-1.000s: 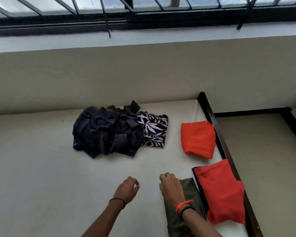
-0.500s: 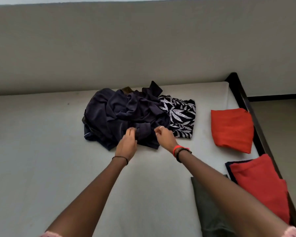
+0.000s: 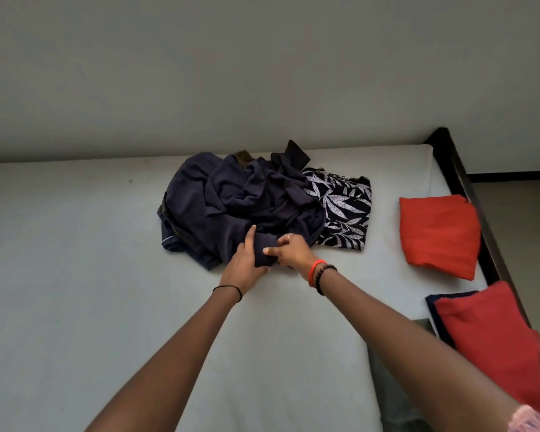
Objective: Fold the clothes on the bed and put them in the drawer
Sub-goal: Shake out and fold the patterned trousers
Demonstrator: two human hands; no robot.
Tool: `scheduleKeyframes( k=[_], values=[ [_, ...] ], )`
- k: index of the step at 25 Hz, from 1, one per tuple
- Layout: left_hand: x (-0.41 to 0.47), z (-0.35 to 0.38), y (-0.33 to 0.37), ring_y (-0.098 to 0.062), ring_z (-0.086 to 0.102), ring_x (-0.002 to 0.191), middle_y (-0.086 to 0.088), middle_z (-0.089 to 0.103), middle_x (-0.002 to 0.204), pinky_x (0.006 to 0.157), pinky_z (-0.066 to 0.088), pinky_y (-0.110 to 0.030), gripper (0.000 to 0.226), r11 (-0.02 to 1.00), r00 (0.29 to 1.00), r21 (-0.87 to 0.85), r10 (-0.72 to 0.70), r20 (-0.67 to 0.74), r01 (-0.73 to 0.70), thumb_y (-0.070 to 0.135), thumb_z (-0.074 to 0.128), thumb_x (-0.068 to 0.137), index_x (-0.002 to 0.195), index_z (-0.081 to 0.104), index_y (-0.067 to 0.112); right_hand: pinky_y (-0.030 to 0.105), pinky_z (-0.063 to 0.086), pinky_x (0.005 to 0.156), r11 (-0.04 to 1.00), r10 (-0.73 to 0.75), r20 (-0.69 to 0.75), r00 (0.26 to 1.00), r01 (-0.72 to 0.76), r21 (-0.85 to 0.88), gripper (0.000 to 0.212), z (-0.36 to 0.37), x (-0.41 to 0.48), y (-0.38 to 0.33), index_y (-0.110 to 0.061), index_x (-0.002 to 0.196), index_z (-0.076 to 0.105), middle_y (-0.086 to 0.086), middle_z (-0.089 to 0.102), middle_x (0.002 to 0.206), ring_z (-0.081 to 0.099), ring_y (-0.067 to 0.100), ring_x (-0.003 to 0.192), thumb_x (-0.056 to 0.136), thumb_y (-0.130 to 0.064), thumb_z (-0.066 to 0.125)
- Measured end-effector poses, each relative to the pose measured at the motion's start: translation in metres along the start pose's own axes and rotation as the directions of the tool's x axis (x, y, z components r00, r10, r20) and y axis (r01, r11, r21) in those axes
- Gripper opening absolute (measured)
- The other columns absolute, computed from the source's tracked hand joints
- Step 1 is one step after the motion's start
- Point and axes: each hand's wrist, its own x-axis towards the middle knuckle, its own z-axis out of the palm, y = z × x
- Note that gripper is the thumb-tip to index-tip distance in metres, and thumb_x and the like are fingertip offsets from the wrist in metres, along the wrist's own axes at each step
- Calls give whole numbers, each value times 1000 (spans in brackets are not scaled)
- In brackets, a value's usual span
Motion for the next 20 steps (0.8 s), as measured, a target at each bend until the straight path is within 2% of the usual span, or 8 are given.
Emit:
scheduleKeyframes(
  k=[3,5,8,11,12,14,17,20],
  values=[
    [-29,-1,10,-30,52,116,-8,46,128,94,42,-42,77,970,998,243,-11,-69,27,44,66,81,146,24,34,35,47,70,990,-135,65,989,132,40,27,3,-40,-3,-19,64,56,0,58,67,53,16,71,69,-15,82],
    [-48,-2,18,-28,52,114,-6,49,124,91,40,-41,60,949,983,308,-3,-182,60,49,57,85,136,38,25,31,47,73,971,-234,137,963,223,91,16,1,-69,-14,-17,70,64,0,63,73,55,11,75,72,-16,79],
    [-71,-23,34,-31,55,107,-7,54,113,83,42,-41,37,950,953,313,92,-288,3,39,53,89,118,48,15,17,43,72,937,-345,167,924,328,122,19,-11,-114,-42,-20,70,62,-12,61,67,52,1,69,82,-7,71],
    [-92,-70,69,-35,56,99,-11,56,102,77,41,-41,20,950,902,292,222,-371,-114,25,56,88,102,53,10,18,46,77,907,-422,148,894,416,68,16,-27,-153,-80,-12,103,68,-5,65,87,56,2,79,90,-5,60],
    [-99,-89,85,-34,56,97,-11,56,99,75,42,-40,16,948,882,284,255,-396,-147,23,56,88,98,54,9,15,45,77,890,-453,132,882,455,13,28,-33,-167,-95,-11,117,64,-5,64,93,56,0,80,90,-5,56],
    [-117,-126,121,-31,56,97,-10,55,96,73,43,-39,11,933,845,301,318,-431,-198,18,56,87,95,56,10,12,44,77,825,-552,93,828,559,-77,41,-46,-198,-129,-14,127,57,-10,62,94,56,-2,77,88,-2,50],
    [-144,-177,176,-32,55,100,-12,53,98,76,45,-41,12,897,777,363,412,-475,-253,12,55,86,97,60,9,23,48,93,722,-687,-10,726,681,-121,45,-64,-242,-176,-13,125,56,-1,67,106,64,11,95,83,1,47],
    [-183,-218,236,-32,57,97,-13,54,99,75,45,-38,16,919,746,308,383,-545,-247,19,55,88,99,63,9,30,50,92,688,-722,-183,667,722,-81,34,-86,-286,-215,-9,113,57,5,67,101,65,20,96,83,4,49]
  ],
)
